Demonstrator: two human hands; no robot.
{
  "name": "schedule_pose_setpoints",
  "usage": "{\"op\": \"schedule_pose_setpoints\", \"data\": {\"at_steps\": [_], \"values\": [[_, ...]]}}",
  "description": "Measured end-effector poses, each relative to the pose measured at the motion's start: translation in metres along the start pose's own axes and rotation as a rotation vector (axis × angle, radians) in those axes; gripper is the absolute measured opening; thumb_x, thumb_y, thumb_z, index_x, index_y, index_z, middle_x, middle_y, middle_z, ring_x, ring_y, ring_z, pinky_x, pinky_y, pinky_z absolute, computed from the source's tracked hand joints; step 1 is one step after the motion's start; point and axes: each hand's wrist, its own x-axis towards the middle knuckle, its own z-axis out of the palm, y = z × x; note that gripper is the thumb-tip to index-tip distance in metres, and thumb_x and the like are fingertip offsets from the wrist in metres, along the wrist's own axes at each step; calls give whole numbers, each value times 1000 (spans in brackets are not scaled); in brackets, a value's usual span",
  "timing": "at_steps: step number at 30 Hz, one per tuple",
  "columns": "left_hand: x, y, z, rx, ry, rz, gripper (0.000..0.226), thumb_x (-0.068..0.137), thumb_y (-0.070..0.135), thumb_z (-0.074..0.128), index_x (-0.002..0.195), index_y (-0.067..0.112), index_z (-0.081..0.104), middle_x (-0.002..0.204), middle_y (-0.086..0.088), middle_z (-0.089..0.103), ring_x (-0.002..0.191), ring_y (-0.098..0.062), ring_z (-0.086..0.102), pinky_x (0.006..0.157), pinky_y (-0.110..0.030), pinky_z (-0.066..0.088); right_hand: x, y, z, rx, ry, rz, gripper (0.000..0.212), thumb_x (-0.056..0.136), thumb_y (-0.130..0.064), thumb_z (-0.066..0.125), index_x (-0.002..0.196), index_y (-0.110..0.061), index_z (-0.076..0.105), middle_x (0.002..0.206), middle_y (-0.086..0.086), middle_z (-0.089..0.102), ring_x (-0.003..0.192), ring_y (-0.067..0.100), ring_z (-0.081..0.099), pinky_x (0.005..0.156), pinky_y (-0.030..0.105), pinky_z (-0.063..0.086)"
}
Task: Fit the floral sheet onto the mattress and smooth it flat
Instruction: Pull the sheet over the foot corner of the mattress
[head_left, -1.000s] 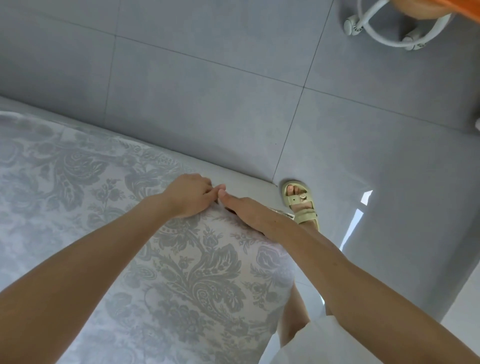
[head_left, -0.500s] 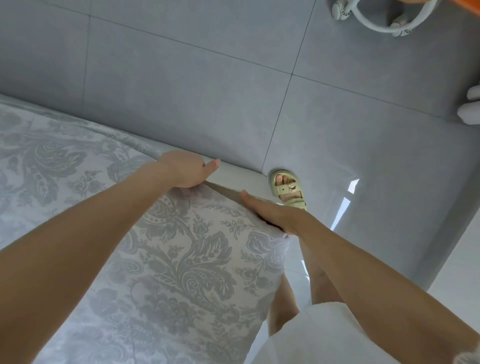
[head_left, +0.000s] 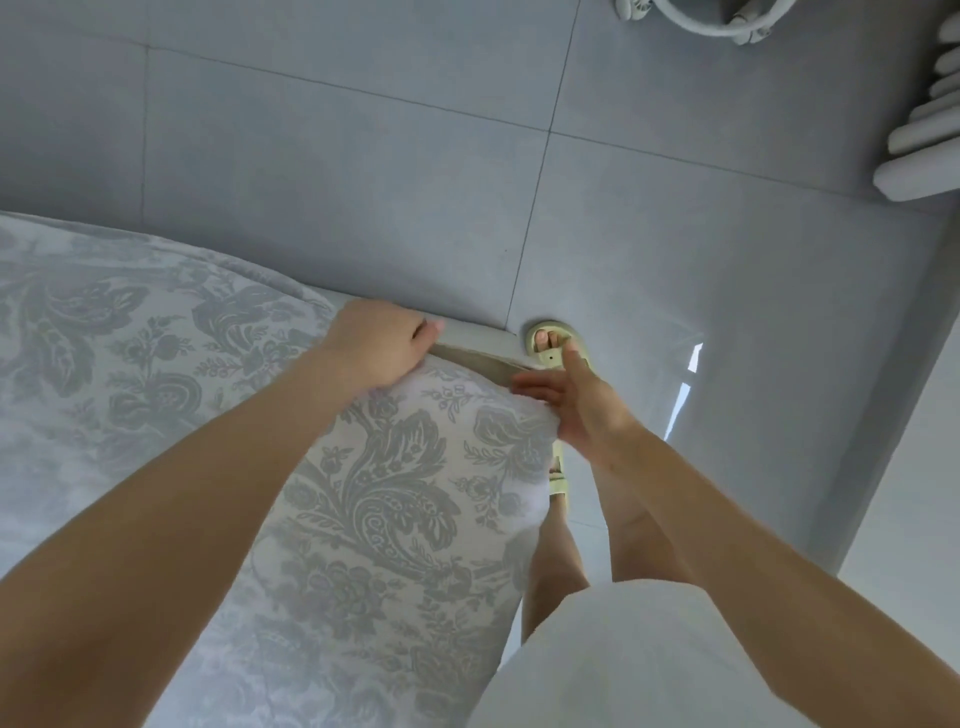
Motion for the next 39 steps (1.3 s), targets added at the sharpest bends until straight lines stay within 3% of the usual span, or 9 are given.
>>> {"op": "schedule_pose_setpoints", "data": {"at_steps": [3, 9, 13, 20, 24, 27, 31, 35, 39], "values": [[-22, 21, -11, -137, 333, 59, 56, 89, 45, 24, 69, 7, 60, 69, -12, 65, 68, -33, 59, 61, -34, 43, -25, 33, -23, 102, 236, -265, 44, 100, -42, 36, 100, -8, 65, 95, 10, 72, 95, 24, 68, 91, 35, 51], [-64, 103, 10, -50, 252, 445, 43, 85, 47, 40, 98, 19, 70, 95, -1, 67, 85, -25, 63, 79, -33, 49, -47, 102, -7, 48, 47, -256, 26, 100, -29, 40, 100, -16, 63, 90, -4, 64, 87, 10, 59, 90, 27, 45], [-49, 107, 22, 185, 164, 352, 52, 83, 54, 35, 108, 21, 67, 94, -4, 69, 81, -27, 66, 74, -36, 50, -31, 116, 1, 248, -30, -184, 32, 98, -40, 40, 102, -23, 67, 98, -9, 66, 93, 7, 57, 89, 24, 41], [-28, 116, 5, 200, 57, 141, 78, 70, 74, 14, 89, 21, 67, 97, -3, 71, 101, -23, 61, 86, -32, 32, -16, 105, 12, 387, -153, -196, 45, 99, -50, 32, 115, -23, 65, 119, -2, 66, 112, 11, 60, 103, 28, 41], [-21, 131, 10, 132, 43, 2, 45, 90, 50, 44, 60, 16, 41, 77, -5, 64, 92, -27, 59, 85, -33, 32, -3, 83, 12, 390, -192, -234, 45, 100, -49, 26, 99, -29, 66, 114, -1, 66, 110, 13, 60, 103, 29, 42], [-27, 133, 12, -32, 177, -125, 37, 88, 37, 54, 60, 15, 45, 59, 0, 50, 76, -28, 55, 74, -32, 34, 3, 70, 13, 352, -233, -237, 58, 98, -58, 20, 97, -24, 67, 104, 3, 68, 100, 18, 64, 97, 32, 46], [-18, 130, 30, -30, 305, -115, 29, 88, 34, 53, 69, 11, 54, 72, -9, 62, 78, -31, 59, 69, -32, 37, 21, 55, 10, 295, -247, -216, 69, 97, -60, 14, 88, -16, 66, 89, 9, 68, 84, 21, 65, 81, 32, 50], [-5, 126, 43, -8, 310, -158, 33, 88, 35, 50, 72, 6, 52, 70, -11, 58, 75, -34, 55, 60, -28, 29, 25, 49, 4, 241, -205, -195, 71, 96, -61, 13, 112, -12, 62, 115, 13, 65, 109, 26, 62, 100, 39, 46], [-1, 126, 43, 22, 253, -157, 29, 90, 34, 47, 79, 9, 56, 84, -13, 62, 86, -34, 56, 69, -30, 37, -8, 97, -15, 237, -27, -311, 65, 99, -55, 16, 113, -11, 63, 100, 1, 66, 96, 17, 63, 90, 31, 49]]}}
